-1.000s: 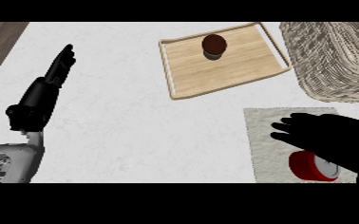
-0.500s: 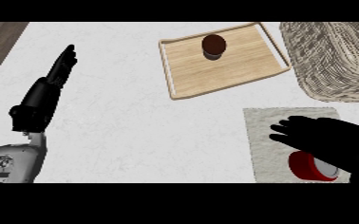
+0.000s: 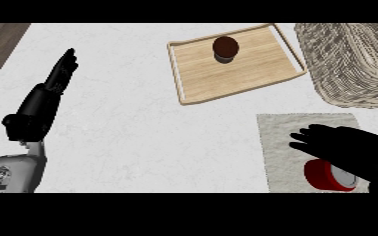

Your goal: Pick the can from the placemat and place it in the basket

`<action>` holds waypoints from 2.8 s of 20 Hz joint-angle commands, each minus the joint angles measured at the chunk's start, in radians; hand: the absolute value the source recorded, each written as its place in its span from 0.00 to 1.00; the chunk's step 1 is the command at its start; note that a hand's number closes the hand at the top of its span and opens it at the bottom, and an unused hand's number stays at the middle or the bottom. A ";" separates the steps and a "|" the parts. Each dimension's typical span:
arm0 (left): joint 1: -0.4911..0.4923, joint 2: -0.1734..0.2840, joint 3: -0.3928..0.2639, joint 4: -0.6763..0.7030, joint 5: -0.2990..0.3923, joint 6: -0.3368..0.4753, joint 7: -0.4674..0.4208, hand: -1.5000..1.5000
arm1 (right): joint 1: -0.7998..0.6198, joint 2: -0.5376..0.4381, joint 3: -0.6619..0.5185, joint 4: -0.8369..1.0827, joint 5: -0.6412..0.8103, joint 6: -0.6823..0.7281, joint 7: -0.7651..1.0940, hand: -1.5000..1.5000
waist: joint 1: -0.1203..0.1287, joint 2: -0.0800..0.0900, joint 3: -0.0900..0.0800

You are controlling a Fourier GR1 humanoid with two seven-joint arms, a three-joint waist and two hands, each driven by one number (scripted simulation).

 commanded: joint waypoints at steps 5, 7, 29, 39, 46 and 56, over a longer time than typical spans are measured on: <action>-0.022 -0.043 0.002 0.073 -0.058 0.004 -0.052 0.50 | -0.020 0.001 -0.029 0.074 0.074 0.020 -0.109 0.00 | -0.004 0.001 0.000; 0.013 -0.039 -0.001 -0.042 -0.048 -0.007 0.033 0.50 | 0.000 0.111 0.039 0.127 0.124 -0.035 -0.049 0.00 | 0.002 0.000 0.000; -0.009 -0.031 0.066 -0.026 -0.027 -0.054 0.003 0.50 | -0.085 -0.020 -0.454 0.568 0.042 -0.336 -0.162 1.00 | -0.007 0.041 0.021; -0.002 -0.047 0.035 -0.034 -0.030 -0.067 -0.008 0.50 | -0.294 -0.064 -0.868 0.915 -0.247 -0.452 -0.270 1.00 | 0.034 0.025 0.021; -0.031 -0.072 0.004 -0.026 -0.041 -0.062 -0.009 0.50 | -0.465 -0.169 -1.011 1.119 -0.441 -0.245 -0.407 1.00 | 0.069 0.032 0.012; -0.092 -0.067 0.003 0.000 -0.052 -0.063 0.006 0.50 | -0.681 -0.334 -0.941 1.259 -0.505 -0.015 -0.383 1.00 | 0.096 0.032 0.005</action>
